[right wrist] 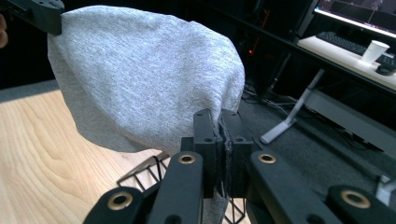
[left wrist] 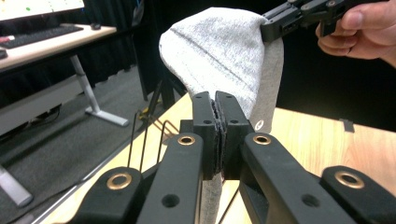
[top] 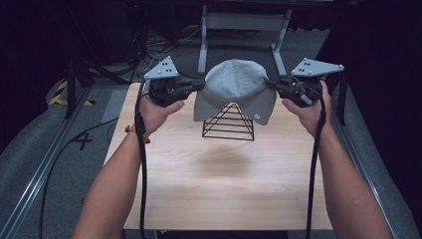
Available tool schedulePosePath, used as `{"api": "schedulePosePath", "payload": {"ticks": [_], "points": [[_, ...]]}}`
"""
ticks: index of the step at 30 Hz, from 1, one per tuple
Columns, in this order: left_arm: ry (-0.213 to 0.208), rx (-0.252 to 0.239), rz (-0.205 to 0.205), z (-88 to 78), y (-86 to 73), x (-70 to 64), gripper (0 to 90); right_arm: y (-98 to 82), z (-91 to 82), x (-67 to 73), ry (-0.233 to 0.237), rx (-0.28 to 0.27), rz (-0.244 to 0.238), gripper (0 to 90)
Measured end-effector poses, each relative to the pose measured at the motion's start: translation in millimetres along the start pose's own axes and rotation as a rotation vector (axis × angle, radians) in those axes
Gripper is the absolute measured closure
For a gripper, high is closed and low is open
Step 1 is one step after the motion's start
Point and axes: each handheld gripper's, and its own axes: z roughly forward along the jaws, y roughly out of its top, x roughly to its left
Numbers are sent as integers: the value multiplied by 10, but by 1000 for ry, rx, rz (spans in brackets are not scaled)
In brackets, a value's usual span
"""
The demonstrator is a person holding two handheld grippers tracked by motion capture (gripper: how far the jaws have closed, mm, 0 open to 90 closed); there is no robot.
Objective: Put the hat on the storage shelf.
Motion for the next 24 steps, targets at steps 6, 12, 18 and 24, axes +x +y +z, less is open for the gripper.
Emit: {"api": "schedulePosePath", "payload": {"ticks": [6, 12, 18, 24], "points": [[46, 47, -12, 151, -133, 93, 880, -77, 113, 2, -8, 19, 4, 867], [59, 85, -44, 353, -365, 190, 879, -258, 250, -74, 4, 48, 34, 866], [65, 107, -75, 555, -607, 250, 879, -498, 417, -133, 20, 82, 64, 865], [64, 139, -90, 707, -793, 295, 879, -796, 575, -150, 37, 130, 106, 865]]}}
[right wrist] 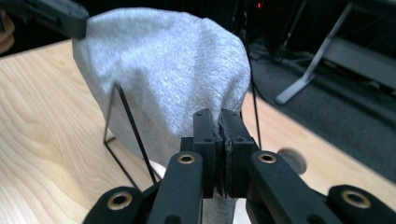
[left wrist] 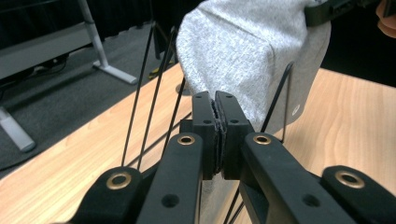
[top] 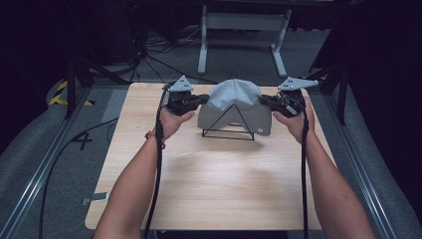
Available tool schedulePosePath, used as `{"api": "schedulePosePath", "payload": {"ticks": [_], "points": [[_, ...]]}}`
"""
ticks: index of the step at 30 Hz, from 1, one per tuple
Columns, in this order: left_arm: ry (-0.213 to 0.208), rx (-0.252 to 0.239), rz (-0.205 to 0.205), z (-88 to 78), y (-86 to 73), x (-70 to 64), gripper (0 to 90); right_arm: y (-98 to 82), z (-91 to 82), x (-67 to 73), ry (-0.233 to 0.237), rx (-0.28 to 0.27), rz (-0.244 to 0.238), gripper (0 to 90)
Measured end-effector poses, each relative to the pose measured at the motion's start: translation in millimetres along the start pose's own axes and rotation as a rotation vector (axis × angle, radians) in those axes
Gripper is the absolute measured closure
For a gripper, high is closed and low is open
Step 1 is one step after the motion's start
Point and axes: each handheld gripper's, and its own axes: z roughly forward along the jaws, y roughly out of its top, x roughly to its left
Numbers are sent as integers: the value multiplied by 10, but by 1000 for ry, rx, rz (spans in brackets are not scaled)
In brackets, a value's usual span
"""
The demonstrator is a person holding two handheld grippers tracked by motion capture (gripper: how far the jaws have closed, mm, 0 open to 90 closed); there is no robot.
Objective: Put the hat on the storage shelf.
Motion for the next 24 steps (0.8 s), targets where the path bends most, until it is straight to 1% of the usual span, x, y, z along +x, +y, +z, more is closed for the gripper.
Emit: {"api": "schedulePosePath", "payload": {"ticks": [2, 3, 4, 6, 7, 8, 10, 11, 12, 13, 14, 15, 16, 18, 19, 20, 21, 22, 23, 24], "points": [[7, 17, 1, 40, -52, 3, 879, -88, 56, 3, 8, 10, 12, 865], [12, 30, 8, 65, -92, 17, 879, -125, 77, 5, 11, 19, 17, 865], [12, 39, 2, 81, -117, 19, 879, -183, 118, 8, 18, 25, 26, 865], [12, 54, 15, 120, -181, 12, 879, -263, 175, 19, 22, 35, 37, 865], [12, 54, 15, 120, -181, 12, 879, -263, 175, 19, 22, 35, 37, 865], [12, 65, 17, 141, -211, -6, 879, -298, 197, 28, 29, 33, 48, 865], [9, 70, 17, 157, -249, -28, 879, -359, 239, 51, 37, 39, 52, 865], [16, 78, 29, 174, -265, -35, 879, -383, 258, 61, 42, 42, 53, 865], [27, 97, 49, 190, -283, -51, 879, -403, 273, 71, 43, 49, 52, 865], [30, 102, 38, 200, -304, -69, 878, -429, 290, 81, 41, 51, 54, 865], [40, 94, 34, 213, -326, -77, 876, -450, 304, 84, 44, 55, 60, 863], [35, 93, 26, 207, -342, -85, 876, -473, 322, 93, 38, 62, 63, 862], [38, 85, 26, 207, -356, -91, 875, -492, 333, 97, 36, 68, 60, 862], [44, 93, 29, 199, -377, -107, 872, -504, 335, 99, 35, 69, 63, 860], [40, 89, 30, 196, -391, -118, 868, -519, 331, 104, 31, 68, 67, 853], [55, 98, 43, 168, -409, -133, 866, -525, 325, 105, 25, 71, 64, 846], [54, 101, 41, 146, -425, -142, 866, -531, 305, 110, 20, 69, 65, 840], [58, 102, 52, 111, -437, -145, 864, -535, 286, 110, 17, 70, 60, 842], [58, 107, 51, 89, -443, -152, 863, -536, 259, 112, 10, 69, 55, 843], [64, 114, 61, 49, -449, -155, 864, -536, 242, 110, 9, 71, 51, 844]]}}
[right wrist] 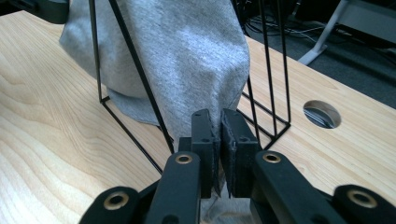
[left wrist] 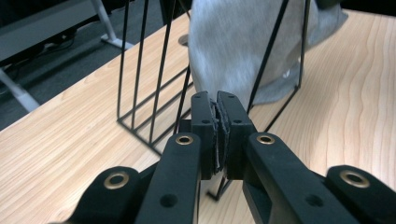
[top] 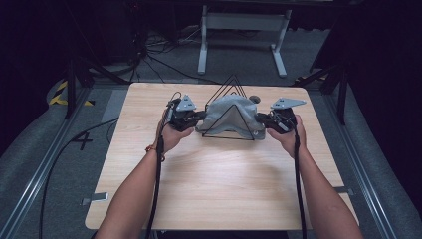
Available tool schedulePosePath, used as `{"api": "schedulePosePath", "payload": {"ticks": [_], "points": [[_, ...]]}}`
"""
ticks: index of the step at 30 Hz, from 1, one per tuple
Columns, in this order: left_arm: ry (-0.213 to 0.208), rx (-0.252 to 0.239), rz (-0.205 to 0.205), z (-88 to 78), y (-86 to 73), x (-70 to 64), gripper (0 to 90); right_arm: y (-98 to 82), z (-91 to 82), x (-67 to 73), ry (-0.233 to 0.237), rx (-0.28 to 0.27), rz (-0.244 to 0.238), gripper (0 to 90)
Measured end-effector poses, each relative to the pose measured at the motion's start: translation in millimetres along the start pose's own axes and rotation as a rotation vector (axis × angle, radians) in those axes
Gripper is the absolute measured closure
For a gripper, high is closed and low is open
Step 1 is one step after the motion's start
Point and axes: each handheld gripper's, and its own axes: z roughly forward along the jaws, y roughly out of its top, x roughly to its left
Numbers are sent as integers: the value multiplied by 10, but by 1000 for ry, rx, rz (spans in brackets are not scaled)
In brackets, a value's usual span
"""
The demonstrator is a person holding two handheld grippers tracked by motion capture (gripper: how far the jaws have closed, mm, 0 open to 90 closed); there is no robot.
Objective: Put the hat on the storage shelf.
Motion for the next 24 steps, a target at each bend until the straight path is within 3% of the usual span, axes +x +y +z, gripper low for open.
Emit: {"api": "schedulePosePath", "payload": {"ticks": [6, 16, 19, 24], "points": [[6, 9, 10, -131, -46, -6, 868, -7, -100, 13, -7, -5, -14, 839], [31, 88, 45, -300, -171, -63, 825, -36, -275, 85, -31, 13, -54, 800], [44, 123, 82, -373, -220, -92, 827, -66, -349, 100, -33, 25, -66, 790], [54, 132, 89, -501, -293, -133, 821, -174, -477, 124, -38, 43, -81, 775]]}}
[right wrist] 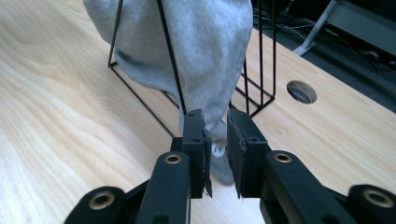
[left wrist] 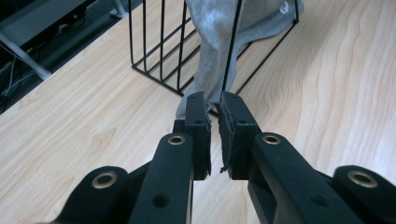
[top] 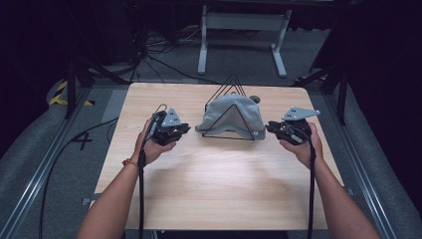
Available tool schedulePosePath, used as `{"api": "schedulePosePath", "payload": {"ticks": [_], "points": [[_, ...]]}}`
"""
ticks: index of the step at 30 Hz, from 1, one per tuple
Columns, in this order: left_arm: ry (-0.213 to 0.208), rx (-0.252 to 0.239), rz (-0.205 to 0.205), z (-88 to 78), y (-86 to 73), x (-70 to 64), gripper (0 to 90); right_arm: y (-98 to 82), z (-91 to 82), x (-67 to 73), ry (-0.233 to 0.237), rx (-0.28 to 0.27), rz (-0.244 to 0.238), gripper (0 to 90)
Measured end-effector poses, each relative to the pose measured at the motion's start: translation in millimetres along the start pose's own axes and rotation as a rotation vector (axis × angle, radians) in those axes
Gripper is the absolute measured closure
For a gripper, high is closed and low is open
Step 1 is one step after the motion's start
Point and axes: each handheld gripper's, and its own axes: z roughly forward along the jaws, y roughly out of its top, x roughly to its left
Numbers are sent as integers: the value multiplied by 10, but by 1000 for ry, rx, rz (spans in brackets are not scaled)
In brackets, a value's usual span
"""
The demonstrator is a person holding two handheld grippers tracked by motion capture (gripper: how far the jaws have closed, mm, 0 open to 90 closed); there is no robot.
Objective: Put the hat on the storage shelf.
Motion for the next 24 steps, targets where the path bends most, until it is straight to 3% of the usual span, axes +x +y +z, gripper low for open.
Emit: {"api": "schedulePosePath", "payload": {"ticks": [5, 10, 15, 24], "points": [[12, 31, 28, -132, -118, -39, 803, -96, -64, 10, -6, 17, -6, 755], [11, 48, 5, -291, -317, -103, 775, -249, -201, 38, -7, 28, -20, 710], [12, 91, 25, -362, -486, -159, 761, -380, -300, 62, -11, 37, -22, 681], [11, 121, -5, -437, -771, -254, 709, -704, -460, 99, -33, 53, -15, 602]]}}
